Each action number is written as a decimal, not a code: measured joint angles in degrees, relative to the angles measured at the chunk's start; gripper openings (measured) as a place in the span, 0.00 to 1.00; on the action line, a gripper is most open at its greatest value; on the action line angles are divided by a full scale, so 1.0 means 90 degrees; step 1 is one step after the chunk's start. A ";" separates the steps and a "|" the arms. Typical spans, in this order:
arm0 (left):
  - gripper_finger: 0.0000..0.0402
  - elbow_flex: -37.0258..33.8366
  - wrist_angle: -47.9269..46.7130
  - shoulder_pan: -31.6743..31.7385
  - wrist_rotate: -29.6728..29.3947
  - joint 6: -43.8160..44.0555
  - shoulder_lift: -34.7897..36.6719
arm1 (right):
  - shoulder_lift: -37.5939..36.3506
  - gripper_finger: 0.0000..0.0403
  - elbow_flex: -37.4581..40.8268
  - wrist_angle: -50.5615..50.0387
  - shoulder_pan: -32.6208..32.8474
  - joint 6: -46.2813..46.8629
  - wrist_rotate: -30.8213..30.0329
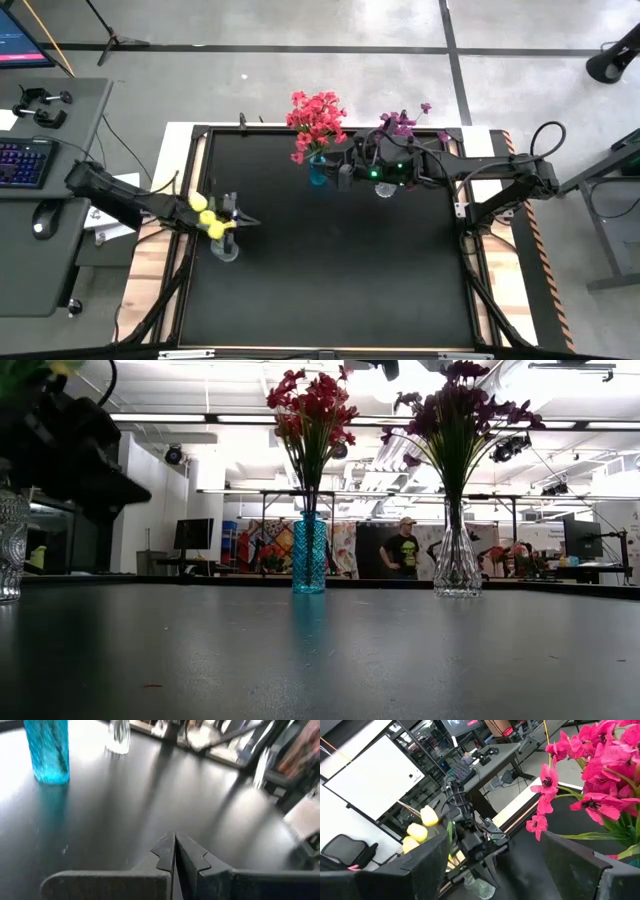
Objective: Sort flowers into vase by color
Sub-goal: Return to Home Position
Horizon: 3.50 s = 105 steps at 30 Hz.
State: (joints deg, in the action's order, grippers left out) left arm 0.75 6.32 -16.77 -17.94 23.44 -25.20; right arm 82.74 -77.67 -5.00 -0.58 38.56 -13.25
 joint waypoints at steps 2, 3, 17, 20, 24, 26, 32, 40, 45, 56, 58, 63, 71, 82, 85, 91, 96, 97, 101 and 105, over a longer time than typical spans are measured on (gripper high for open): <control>0.00 0.0000 -0.0049 0.0154 0.0089 -0.0002 0.0448 | 0.0000 0.74 0.0000 -0.0009 0.0000 -0.0001 0.0002; 0.00 0.0000 -0.0062 0.0219 0.0090 -0.0002 0.0623 | 0.0000 0.74 0.0000 -0.0013 0.0000 -0.0003 0.0002; 0.00 0.0000 -0.0059 0.0783 0.0096 -0.0002 0.2358 | 0.0000 0.74 -0.0002 -0.0036 0.0000 -0.0037 0.0022; 0.00 0.0000 -0.0060 0.0884 0.0097 -0.0002 0.2660 | 0.0000 0.74 0.0000 -0.0036 0.0000 -0.0128 0.0022; 0.00 -0.0008 0.0001 0.1002 0.0090 -0.0005 0.2775 | 0.0000 0.74 0.0000 -0.0036 0.0000 -0.0151 0.0022; 0.00 -0.0007 0.0060 0.1005 0.0093 -0.0004 0.2777 | 0.0000 0.74 -0.0002 -0.0037 0.0000 -0.0167 0.0022; 0.00 -0.0007 -0.0049 0.0997 0.0093 -0.0004 0.2776 | 0.0000 0.74 0.0000 -0.0036 0.0000 -0.0169 0.0022; 0.00 -0.0007 -0.0057 0.0988 0.0093 -0.0005 0.2760 | 0.0000 0.74 -0.0002 -0.0039 -0.0002 -0.0456 0.0023; 0.00 -0.0007 -0.0057 0.0988 0.0094 -0.0004 0.2760 | -0.0175 0.74 0.0000 -0.0121 -0.0002 -0.0831 0.0513; 0.00 -0.0007 -0.0069 0.0988 0.0093 -0.0004 0.2760 | -0.1476 0.56 0.0163 -0.3099 0.0241 -0.1033 0.0126; 0.00 -0.0007 -0.0069 0.0988 0.0093 -0.0004 0.2760 | -0.1700 0.47 0.0486 -0.3219 0.0394 -0.1055 -0.0029; 0.00 -0.0007 -0.0072 0.0988 0.0093 -0.0004 0.2760 | -0.2351 0.19 0.2188 -0.2395 0.0704 -0.0616 0.0093; 0.00 -0.0007 -0.0069 0.0988 0.0093 -0.0004 0.2760 | -0.3535 0.05 0.5374 0.1505 0.0551 0.0149 0.0833; 0.00 -0.0002 -0.0069 0.0988 0.0093 -0.0004 0.2760 | -0.3944 0.00 0.7316 0.4924 0.0254 -0.0623 0.1161; 0.00 -0.0002 -0.0069 0.0988 0.0093 -0.0004 0.2760 | -0.3944 0.00 0.7630 0.5367 0.0317 -0.0909 0.1158; 0.00 -0.0002 -0.0069 0.0988 0.0093 -0.0004 0.2760 | -0.3949 0.01 0.8098 0.5190 0.0238 -0.1174 0.0541; 0.00 -0.0002 -0.0069 0.0988 0.0092 -0.0004 0.2760 | -0.3946 0.01 0.8201 0.3963 0.0187 -0.1174 0.0200; 0.00 -0.0002 -0.0069 0.0988 0.0091 -0.0004 0.2760 | -0.3946 0.01 0.8201 0.3688 0.0187 -0.1172 0.0201; 0.00 -0.0002 -0.0069 0.0988 0.0093 -0.0004 0.2760 | -0.3946 0.01 0.8201 0.2704 0.0187 -0.1173 0.0216; 0.00 -0.0002 -0.0069 0.0988 0.0093 -0.0004 0.2760 | -0.4054 0.01 0.8201 0.1789 0.0189 -0.1173 0.0249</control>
State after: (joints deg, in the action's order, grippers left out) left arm 0.73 5.69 -7.88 -17.10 23.40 -0.36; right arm 46.25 -3.86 11.10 1.12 28.00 -11.01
